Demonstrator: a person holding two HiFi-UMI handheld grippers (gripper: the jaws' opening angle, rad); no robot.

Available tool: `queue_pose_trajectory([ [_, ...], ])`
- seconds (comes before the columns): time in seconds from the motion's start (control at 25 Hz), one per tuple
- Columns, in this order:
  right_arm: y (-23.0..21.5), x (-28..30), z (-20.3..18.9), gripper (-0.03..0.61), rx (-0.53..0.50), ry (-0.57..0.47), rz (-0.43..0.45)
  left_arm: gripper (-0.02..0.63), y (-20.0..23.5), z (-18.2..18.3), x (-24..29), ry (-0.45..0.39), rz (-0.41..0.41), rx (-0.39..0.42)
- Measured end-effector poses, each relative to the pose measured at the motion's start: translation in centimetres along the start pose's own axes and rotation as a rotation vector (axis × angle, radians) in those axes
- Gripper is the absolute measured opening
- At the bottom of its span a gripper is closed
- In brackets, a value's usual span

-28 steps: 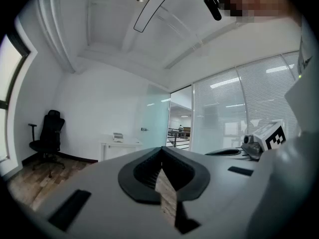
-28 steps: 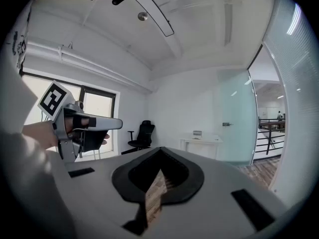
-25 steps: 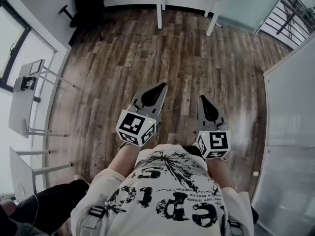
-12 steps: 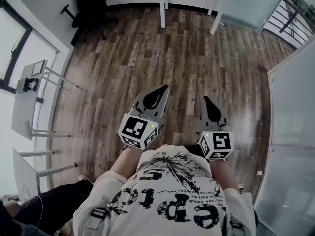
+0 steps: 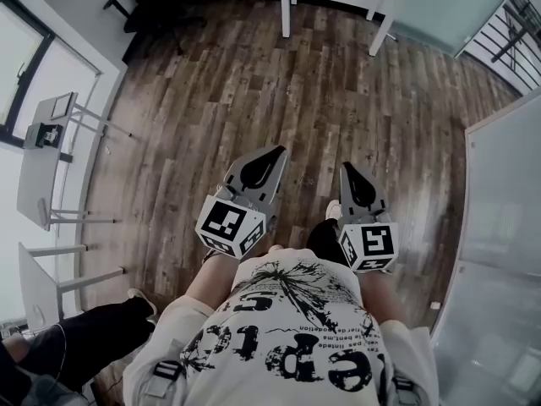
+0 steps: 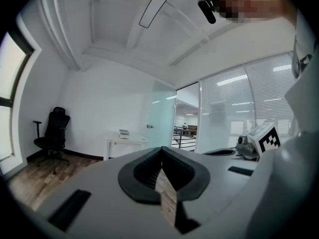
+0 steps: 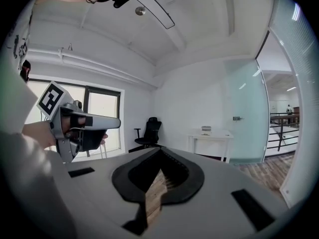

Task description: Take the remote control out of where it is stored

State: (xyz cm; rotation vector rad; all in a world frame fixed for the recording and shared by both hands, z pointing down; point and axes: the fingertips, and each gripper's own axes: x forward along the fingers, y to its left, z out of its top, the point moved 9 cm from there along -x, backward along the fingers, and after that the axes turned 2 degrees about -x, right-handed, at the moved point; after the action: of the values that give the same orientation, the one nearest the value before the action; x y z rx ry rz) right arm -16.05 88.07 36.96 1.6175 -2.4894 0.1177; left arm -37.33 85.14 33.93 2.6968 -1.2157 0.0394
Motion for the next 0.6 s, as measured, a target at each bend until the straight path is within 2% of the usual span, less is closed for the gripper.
queue_pose_trajectory([
  [0.08, -1.8, 1.7, 0.3, -0.005, 0.003, -0.009, 0.026, 0.008, 0.5, 0.3, 1.7, -0.001, 0.039, 0.002],
  [0.24, -6.7, 5.8, 1.7, -0.005, 0.017, -0.037, 0.084, 0.008, 0.9, 1.1, 7.0, 0.023, 0.124, 0.067],
  [0.4, -13.1, 8.5, 2.7, -0.005, 0.020, -0.059, 0.125, 0.008, -0.8, 2.1, 13.5, 0.023, 0.126, 0.109],
  [0.6, -21.9, 10.6, 3.3, -0.005, 0.028, -0.065, 0.107, 0.008, -2.4, 3.2, 21.7, -0.005, 0.131, 0.119],
])
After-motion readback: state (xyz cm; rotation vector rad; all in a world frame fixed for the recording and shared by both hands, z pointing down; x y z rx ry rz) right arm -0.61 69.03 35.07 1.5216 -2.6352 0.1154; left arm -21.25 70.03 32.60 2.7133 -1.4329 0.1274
